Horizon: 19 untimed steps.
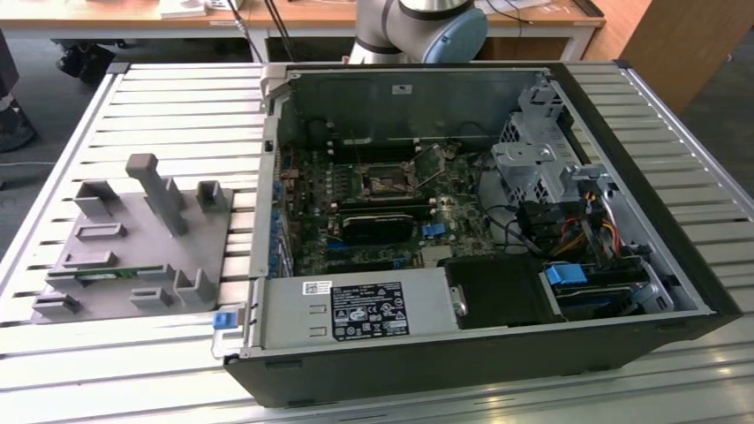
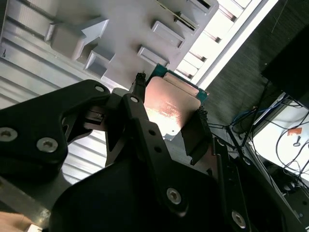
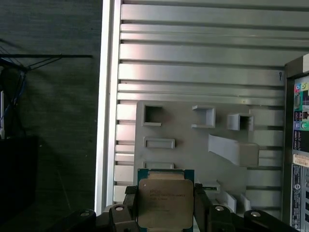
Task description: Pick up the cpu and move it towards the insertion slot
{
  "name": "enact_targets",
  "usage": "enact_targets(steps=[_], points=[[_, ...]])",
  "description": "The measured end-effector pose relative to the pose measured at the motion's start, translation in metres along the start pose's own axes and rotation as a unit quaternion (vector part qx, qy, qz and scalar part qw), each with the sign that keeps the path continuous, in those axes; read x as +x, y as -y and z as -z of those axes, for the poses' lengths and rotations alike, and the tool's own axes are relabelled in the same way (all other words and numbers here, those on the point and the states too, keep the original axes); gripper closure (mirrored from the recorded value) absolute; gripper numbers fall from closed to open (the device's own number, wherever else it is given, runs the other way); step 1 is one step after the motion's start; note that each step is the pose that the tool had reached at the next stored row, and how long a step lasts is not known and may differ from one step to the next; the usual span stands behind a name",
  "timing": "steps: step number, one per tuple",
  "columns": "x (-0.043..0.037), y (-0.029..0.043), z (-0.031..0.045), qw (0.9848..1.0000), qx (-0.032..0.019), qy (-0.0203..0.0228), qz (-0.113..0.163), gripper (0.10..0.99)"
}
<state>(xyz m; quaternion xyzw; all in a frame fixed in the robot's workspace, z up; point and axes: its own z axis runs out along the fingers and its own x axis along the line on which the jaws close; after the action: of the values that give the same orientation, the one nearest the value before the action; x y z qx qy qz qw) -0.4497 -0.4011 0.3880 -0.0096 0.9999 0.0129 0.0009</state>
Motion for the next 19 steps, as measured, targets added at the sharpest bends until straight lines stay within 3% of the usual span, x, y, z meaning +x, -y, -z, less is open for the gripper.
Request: enact_targets(steps=[9,17,19], points=[[-0.0001,-0.0004,0.0146,1.0000,0.0000,0.0001,0.000,0.541],[-0.0028,-0.0003,0.0153,1.0000,0.0002,0.0000,0.000,0.541],[-0.0075,-0.0002,0.0153,1.0000,0.0003,-0.0001,-0.001,0.541]])
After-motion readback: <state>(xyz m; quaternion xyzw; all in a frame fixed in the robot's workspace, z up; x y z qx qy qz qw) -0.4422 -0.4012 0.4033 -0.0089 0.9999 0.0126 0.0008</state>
